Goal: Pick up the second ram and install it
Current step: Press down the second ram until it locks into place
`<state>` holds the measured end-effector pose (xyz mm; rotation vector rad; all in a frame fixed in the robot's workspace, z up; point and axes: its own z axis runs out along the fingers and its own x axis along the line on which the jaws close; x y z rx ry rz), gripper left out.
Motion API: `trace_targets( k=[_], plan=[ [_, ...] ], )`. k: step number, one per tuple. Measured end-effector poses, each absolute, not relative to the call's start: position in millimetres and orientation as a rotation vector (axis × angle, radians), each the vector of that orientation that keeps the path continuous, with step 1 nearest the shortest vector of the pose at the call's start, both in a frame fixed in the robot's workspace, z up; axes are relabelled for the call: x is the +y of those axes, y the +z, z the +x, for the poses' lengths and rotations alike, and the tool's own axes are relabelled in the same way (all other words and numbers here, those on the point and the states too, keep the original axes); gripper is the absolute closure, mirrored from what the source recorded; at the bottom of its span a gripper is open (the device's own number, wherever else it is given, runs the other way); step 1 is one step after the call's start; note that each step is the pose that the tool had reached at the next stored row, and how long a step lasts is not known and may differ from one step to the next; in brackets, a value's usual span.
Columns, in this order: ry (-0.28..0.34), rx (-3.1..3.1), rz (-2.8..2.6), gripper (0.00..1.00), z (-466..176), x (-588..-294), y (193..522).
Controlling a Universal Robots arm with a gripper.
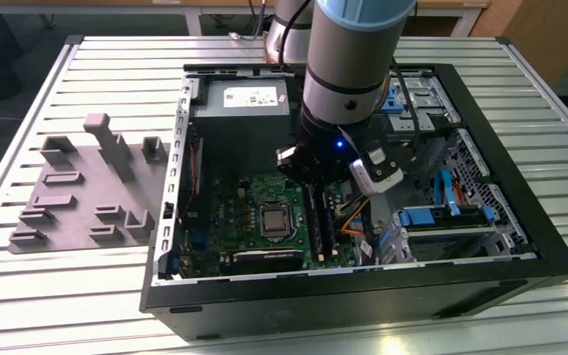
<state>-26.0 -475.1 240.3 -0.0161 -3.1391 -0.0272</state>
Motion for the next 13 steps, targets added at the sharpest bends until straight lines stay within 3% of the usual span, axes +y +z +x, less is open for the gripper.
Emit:
trace_targets(
  k=[13],
  plan=[
    [-0.027,-3.139,-0.016,0.89,-25.7,-475.1,233.7]
  ],
)
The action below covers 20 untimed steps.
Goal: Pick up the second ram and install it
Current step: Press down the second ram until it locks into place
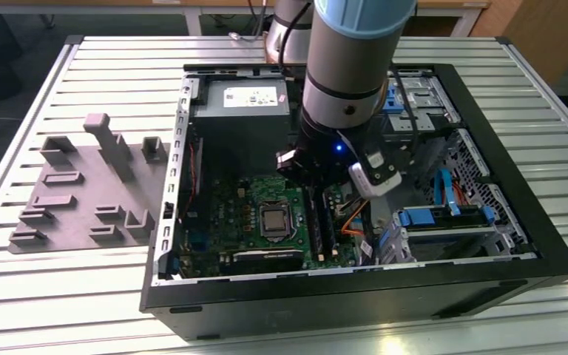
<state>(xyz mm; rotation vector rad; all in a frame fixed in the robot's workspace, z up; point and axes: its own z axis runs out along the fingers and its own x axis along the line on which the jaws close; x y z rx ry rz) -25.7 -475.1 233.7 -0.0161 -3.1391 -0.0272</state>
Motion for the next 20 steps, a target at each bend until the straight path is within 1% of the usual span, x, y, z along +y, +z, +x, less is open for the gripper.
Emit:
trace_targets(
  k=[20],
  plan=[
    [-0.025,-3.139,-0.016,0.89,-25.6,-475.1,215.1]
  ],
)
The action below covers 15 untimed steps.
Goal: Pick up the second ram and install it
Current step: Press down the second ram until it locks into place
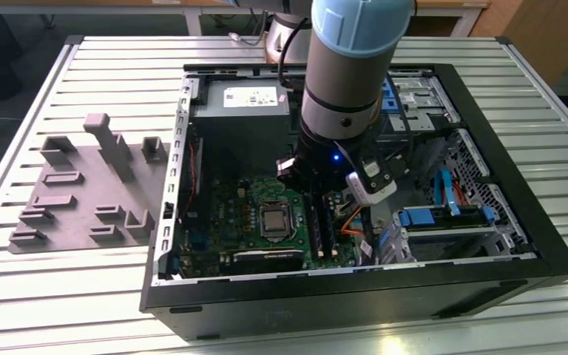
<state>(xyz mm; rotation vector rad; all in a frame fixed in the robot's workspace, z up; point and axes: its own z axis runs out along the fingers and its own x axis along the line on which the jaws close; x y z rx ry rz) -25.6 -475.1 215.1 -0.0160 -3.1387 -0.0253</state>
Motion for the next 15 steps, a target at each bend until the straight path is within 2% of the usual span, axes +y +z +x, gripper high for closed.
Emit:
trace_targets(
  k=[15],
  plan=[
    [-0.027,-3.139,-0.016,0.89,-25.6,-475.1,231.7]
  ],
)
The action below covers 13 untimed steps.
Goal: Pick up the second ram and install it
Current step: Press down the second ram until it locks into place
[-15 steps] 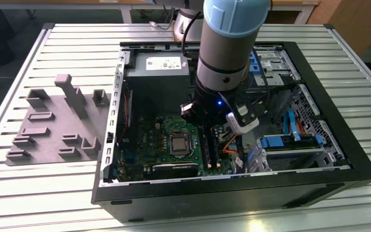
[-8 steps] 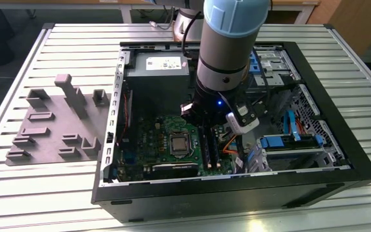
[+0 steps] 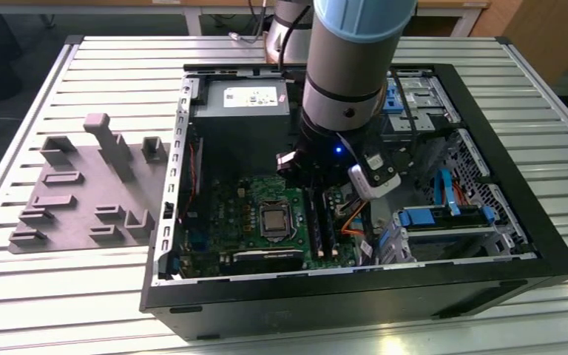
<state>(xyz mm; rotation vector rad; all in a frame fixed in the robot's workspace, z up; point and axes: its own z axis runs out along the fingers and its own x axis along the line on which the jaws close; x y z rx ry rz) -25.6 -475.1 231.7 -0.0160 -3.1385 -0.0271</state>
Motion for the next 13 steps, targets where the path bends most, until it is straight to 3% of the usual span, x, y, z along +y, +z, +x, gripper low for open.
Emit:
trace_targets(
  k=[13],
  plan=[
    [-0.027,-3.139,-0.016,0.89,-25.6,-475.1,239.5]
  ],
)
